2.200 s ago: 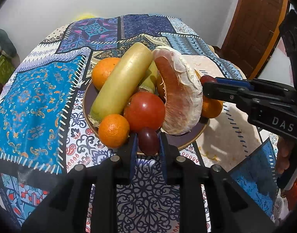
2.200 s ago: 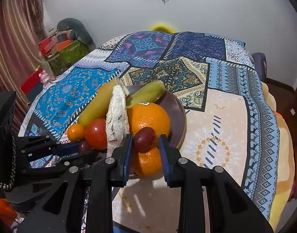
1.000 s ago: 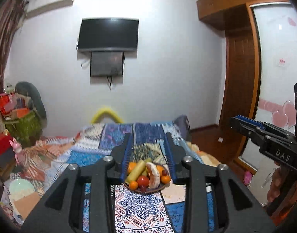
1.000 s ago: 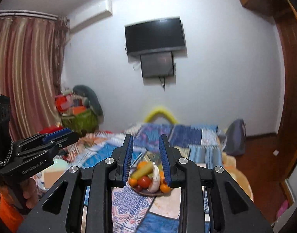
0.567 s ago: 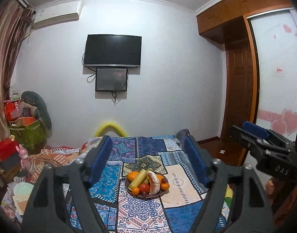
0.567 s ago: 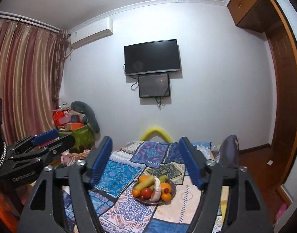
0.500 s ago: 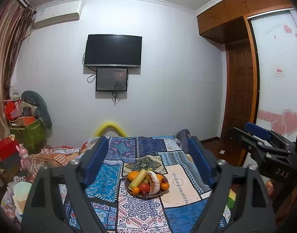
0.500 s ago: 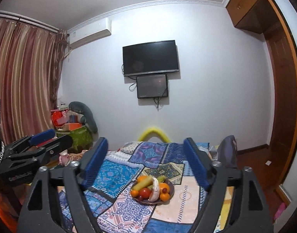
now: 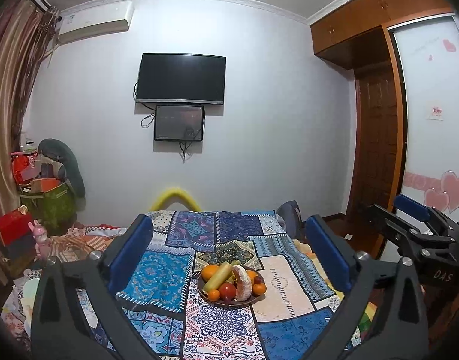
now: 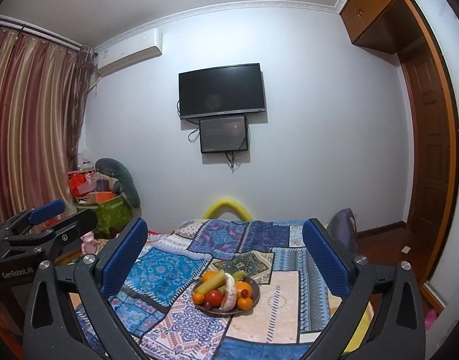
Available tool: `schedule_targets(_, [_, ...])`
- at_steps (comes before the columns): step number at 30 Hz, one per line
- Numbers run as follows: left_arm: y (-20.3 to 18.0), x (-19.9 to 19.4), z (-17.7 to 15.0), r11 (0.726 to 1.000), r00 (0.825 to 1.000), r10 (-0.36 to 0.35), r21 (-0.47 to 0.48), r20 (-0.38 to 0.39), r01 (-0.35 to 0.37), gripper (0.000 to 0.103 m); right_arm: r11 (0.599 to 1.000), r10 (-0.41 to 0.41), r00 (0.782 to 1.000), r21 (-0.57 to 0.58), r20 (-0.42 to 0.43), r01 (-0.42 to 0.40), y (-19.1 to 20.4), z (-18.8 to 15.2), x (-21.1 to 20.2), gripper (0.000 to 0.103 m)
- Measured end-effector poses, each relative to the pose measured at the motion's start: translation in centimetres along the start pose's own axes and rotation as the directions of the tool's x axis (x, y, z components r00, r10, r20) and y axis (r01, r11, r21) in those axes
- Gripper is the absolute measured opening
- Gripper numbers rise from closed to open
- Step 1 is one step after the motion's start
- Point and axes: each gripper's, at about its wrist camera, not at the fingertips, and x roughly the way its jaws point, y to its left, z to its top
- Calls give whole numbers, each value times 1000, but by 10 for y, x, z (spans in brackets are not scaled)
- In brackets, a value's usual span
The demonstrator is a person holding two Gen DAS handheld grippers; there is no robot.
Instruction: Organize fruits
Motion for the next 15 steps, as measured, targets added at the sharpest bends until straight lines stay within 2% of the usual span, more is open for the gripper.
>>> schedule_targets(15, [-8, 1, -1, 1000, 1000, 3, 16, 4, -3, 103, 1000, -12, 1000, -10, 8, 12, 1, 2, -7, 103])
